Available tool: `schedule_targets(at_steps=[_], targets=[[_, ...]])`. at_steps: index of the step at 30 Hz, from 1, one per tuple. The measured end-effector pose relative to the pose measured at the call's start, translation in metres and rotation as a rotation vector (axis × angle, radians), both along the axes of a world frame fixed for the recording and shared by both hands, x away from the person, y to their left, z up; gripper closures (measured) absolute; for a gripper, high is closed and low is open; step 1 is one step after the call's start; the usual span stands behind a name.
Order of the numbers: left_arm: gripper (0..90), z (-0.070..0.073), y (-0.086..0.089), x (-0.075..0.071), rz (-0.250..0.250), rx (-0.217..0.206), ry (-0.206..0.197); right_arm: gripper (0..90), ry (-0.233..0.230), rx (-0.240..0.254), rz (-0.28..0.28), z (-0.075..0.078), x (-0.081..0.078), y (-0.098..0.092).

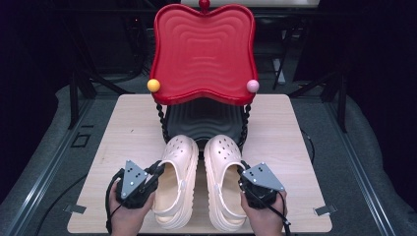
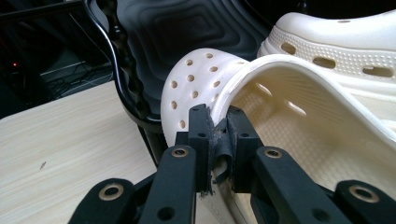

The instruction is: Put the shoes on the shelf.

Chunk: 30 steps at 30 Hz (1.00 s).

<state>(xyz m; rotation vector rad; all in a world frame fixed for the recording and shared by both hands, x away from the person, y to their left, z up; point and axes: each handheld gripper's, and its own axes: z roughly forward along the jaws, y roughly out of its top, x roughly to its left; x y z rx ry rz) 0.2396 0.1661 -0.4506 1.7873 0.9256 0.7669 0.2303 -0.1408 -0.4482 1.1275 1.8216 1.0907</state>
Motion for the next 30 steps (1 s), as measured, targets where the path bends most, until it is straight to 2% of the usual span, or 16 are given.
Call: schedule_targets(at_steps=[10,13,14,16,17,20,23,28,30], targets=[[82.8,0.014,-0.005,0.026,0.013,0.006,-0.019,83.1,-0.038,-0.012,-0.002,0.014,0.022,0.008],[82.9,0.019,-0.007,0.035,0.011,0.025,-0.033,83.1,-0.053,-0.024,-0.010,0.017,0.032,0.011],[82.9,0.020,-0.008,0.038,0.013,0.025,-0.038,83.1,-0.056,-0.038,-0.016,0.019,0.040,0.011],[82.9,0.022,-0.009,0.044,0.012,0.023,-0.041,83.1,-0.066,-0.042,-0.021,0.020,0.044,0.012],[82.9,0.023,-0.011,0.051,0.010,0.033,-0.046,83.1,-0.071,-0.051,-0.023,0.020,0.051,0.012],[83.0,0.023,-0.014,0.059,0.016,0.041,-0.050,83.1,-0.070,-0.057,-0.025,0.021,0.058,0.012],[83.0,0.023,-0.018,0.069,0.024,0.049,-0.062,83.1,-0.081,-0.098,-0.041,0.023,0.072,0.015],[83.1,0.025,-0.023,0.086,0.041,0.053,-0.074,83.1,-0.096,-0.137,-0.056,0.023,0.083,0.021],[83.1,0.025,-0.029,0.093,0.046,0.087,-0.097,83.1,-0.104,-0.156,-0.066,0.023,0.090,0.024]])
